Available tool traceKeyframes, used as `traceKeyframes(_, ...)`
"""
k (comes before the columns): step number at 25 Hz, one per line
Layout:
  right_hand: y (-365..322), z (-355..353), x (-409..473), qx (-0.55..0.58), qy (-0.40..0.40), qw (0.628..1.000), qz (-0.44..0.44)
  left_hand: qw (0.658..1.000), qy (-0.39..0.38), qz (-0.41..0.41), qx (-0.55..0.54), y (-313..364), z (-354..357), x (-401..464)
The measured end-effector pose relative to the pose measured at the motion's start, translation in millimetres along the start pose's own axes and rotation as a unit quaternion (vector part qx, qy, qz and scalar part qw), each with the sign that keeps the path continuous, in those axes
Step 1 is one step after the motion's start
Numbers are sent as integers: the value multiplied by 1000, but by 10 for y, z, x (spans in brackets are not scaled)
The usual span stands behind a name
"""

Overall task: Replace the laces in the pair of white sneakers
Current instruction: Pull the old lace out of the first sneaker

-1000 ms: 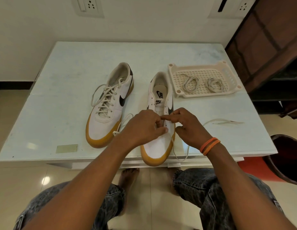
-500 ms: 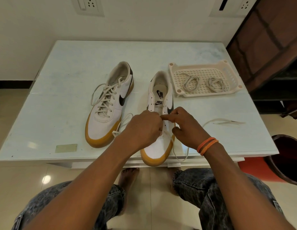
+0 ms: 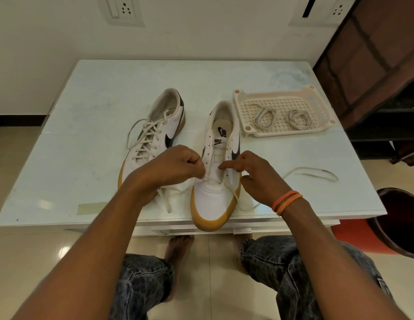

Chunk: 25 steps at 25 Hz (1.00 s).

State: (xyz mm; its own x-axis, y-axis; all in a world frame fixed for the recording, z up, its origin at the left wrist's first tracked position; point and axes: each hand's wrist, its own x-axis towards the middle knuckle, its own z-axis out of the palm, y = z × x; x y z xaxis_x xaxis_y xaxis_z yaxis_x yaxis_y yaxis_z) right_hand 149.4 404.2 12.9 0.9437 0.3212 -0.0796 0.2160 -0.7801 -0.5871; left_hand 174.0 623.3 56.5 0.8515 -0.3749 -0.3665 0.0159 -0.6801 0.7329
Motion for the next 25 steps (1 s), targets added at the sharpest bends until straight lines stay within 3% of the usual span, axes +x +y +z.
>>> traceKeyframes(1,-2,2,2,5,-1,1000,0,1000,1,-9,-7,-29,-10,-14)
traceKeyframes(3,-7,14,9,7,-1,1000,1,993,62,33,91,-55,91,3)
traceKeyframes(6,-6,32,17,-11,1,1000,-1,958,141,101,228,72,325,27)
traceKeyframes(9,-6,42,26,-14,5,1000,0,919,159,105,346,106,426,56)
traceKeyframes(15,6,36,36,-18,5,1000,-2,974,68,64,205,56,258,46)
traceKeyframes(18,3,28,32,-8,5,1000,1,986,128,54,93,-142,-144,25)
traceKeyframes(21,-10,44,33,-1,6,1000,2,951,255,-64,160,-218,-155,6)
traceKeyframes(23,-12,49,34,-3,6,1000,0,928,299,-17,221,-109,41,17)
traceKeyframes(25,-9,44,31,-15,3,1000,-2,916,284,78,272,33,202,8)
